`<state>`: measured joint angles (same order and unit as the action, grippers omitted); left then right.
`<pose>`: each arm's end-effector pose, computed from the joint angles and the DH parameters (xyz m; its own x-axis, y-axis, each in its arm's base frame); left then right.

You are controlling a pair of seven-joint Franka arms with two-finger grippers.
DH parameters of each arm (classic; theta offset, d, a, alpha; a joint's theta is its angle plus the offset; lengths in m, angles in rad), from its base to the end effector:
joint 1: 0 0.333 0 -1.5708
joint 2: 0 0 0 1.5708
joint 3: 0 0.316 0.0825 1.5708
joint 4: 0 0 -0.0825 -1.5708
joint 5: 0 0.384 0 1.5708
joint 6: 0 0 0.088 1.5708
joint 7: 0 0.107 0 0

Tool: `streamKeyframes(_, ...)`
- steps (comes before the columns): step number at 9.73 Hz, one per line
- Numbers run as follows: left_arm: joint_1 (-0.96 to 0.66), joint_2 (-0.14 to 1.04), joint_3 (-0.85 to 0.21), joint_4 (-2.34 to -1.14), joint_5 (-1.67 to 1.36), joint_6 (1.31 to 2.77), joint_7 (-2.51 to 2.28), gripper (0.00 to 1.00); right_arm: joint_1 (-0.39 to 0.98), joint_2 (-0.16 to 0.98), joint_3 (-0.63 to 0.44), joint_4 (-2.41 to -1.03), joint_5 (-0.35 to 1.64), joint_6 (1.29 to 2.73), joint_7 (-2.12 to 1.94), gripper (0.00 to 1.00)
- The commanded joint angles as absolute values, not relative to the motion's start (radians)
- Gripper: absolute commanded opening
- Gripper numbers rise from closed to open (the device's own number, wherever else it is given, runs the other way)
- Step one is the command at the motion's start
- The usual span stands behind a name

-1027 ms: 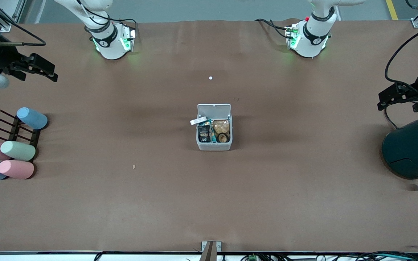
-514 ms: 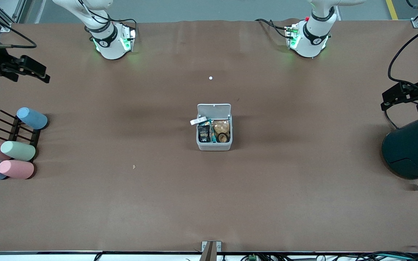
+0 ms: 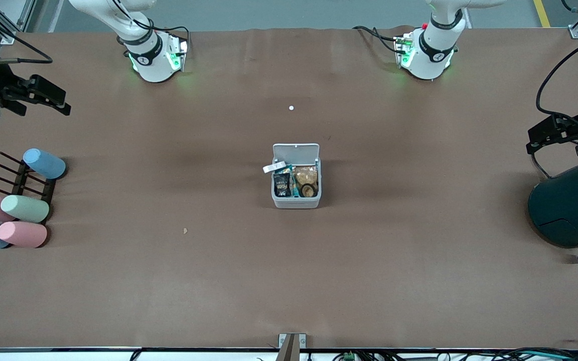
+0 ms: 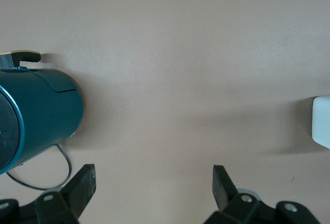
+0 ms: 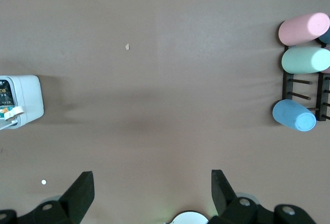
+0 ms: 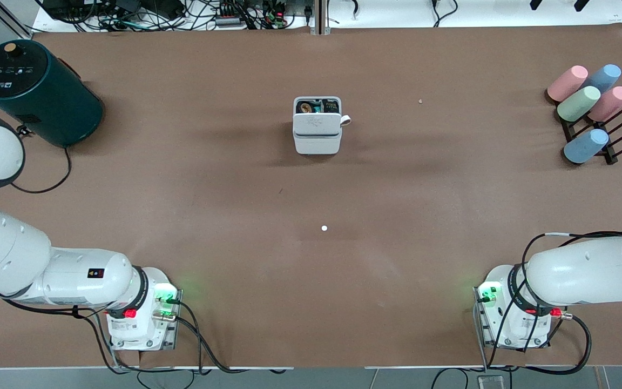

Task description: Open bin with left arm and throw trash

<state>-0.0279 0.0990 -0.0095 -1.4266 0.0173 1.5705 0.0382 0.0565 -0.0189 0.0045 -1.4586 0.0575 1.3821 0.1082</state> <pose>0.5856 -0.0197 0.6361 0.9962 -0.0754 0.0442 -0.0747 -0.9970 -0.0181 0.5267 0.0392 0.6708 0.9973 -0.0364 -0.0631 -0.0396 -0.9979 -0.0504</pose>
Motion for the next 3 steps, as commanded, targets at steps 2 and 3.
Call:
streamKeyframes(2, -0.029, 0.112, -0.011, -1.397, 0.021, 1.563, 0.031, 1.00, 0.054, -0.003, -0.003, -1.428, 0.057, 1.379, 0.107, 1.00)
streamKeyframes(3, -0.031, 0.112, -0.011, -1.397, 0.023, 1.563, 0.029, 1.00, 0.052, -0.003, -0.003, -1.428, 0.057, 1.379, 0.107, 1.00)
